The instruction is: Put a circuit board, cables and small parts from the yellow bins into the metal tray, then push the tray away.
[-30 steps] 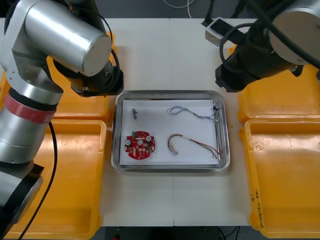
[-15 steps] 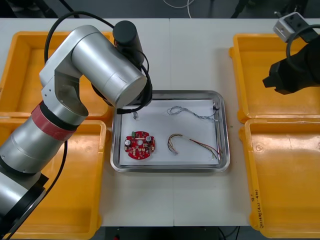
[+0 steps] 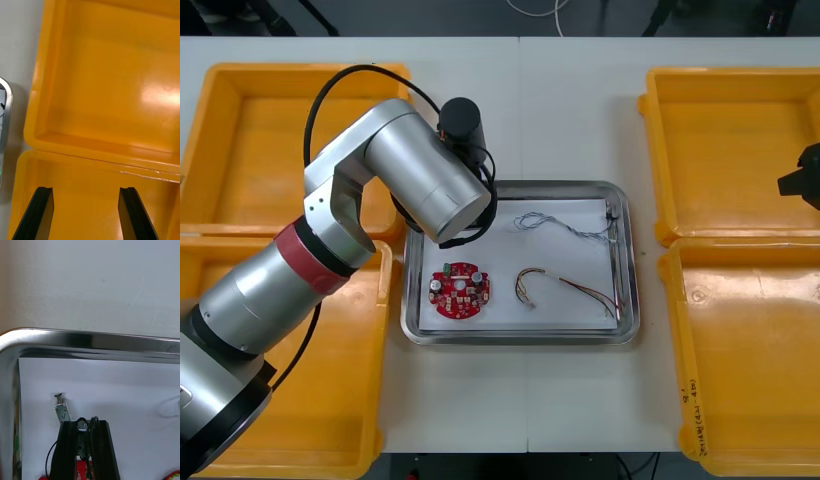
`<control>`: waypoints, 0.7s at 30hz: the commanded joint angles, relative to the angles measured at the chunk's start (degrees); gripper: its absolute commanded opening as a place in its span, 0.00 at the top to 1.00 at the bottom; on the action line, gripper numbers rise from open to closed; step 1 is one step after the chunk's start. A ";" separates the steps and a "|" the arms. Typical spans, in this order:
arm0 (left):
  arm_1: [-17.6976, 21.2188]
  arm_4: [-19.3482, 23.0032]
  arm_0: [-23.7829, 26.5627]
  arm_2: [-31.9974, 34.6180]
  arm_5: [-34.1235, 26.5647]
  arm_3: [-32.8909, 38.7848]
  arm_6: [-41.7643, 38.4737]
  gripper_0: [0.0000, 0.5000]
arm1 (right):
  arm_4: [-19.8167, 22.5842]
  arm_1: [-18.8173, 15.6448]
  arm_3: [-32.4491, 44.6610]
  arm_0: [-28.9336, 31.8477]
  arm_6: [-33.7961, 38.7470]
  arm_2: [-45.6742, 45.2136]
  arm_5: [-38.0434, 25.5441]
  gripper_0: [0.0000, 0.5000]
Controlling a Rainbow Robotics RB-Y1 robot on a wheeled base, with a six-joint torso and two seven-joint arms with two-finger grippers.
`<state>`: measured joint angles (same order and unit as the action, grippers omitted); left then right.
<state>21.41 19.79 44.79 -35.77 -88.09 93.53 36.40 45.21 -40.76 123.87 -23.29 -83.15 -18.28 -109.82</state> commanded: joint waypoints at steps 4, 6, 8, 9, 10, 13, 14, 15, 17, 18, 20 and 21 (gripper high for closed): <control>-0.14 -1.24 -0.32 -3.17 3.71 -1.94 -2.30 1.00 | 0.94 -4.41 1.90 5.53 4.92 -3.25 -0.18 0.00; -0.14 -1.15 -0.41 -3.34 3.71 -1.86 -2.74 1.00 | 2.25 -5.12 1.90 7.73 7.74 -3.34 -0.18 0.00; -0.14 -1.07 -0.41 -3.52 3.71 -1.94 -3.00 1.00 | 3.13 -6.08 1.81 9.23 10.02 -3.34 -0.18 0.00; -0.14 -1.07 -0.41 -3.60 3.71 -1.94 -3.09 1.00 | 3.22 -6.35 1.81 9.58 10.55 -3.34 -0.18 0.00; -0.14 -1.07 -0.41 -3.60 3.71 -1.94 -3.09 1.00 | 3.31 -6.52 1.73 9.84 11.16 -3.34 -0.18 0.00; -0.14 -0.98 -0.41 -3.60 3.62 -1.86 -3.18 0.91 | 3.75 -6.88 0.58 10.46 12.39 -4.04 -0.18 0.00; -0.14 -0.98 -0.41 -3.60 3.62 -1.86 -3.18 0.60 | 4.01 -6.88 -0.30 10.63 12.31 -4.48 -0.18 0.00; -0.14 -1.15 -0.41 -3.60 3.71 -1.86 -3.18 0.41 | 4.28 -6.88 -1.17 10.63 12.04 -5.01 -0.18 0.00; -0.14 -1.15 -0.41 -3.52 3.71 -1.86 -3.35 0.05 | 5.42 -6.88 -3.11 10.63 11.87 -6.24 -0.18 0.00; -0.14 -1.24 -0.41 -3.60 3.62 -1.86 -3.44 0.00 | 5.86 -6.96 -3.72 10.72 11.78 -6.77 -0.18 0.00; -0.14 -1.33 -0.41 -3.60 3.71 -1.86 -3.62 0.00 | 6.03 -7.23 -4.87 10.63 11.51 -7.21 -0.18 0.00; -0.14 -1.42 -0.32 -3.60 3.71 -1.86 -3.70 0.00 | 6.03 -7.40 -5.31 10.72 11.34 -7.30 -0.18 0.00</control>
<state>21.41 19.32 44.79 -38.58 -85.03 91.08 36.38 50.77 -45.30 119.52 -13.15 -72.15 -22.79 -109.82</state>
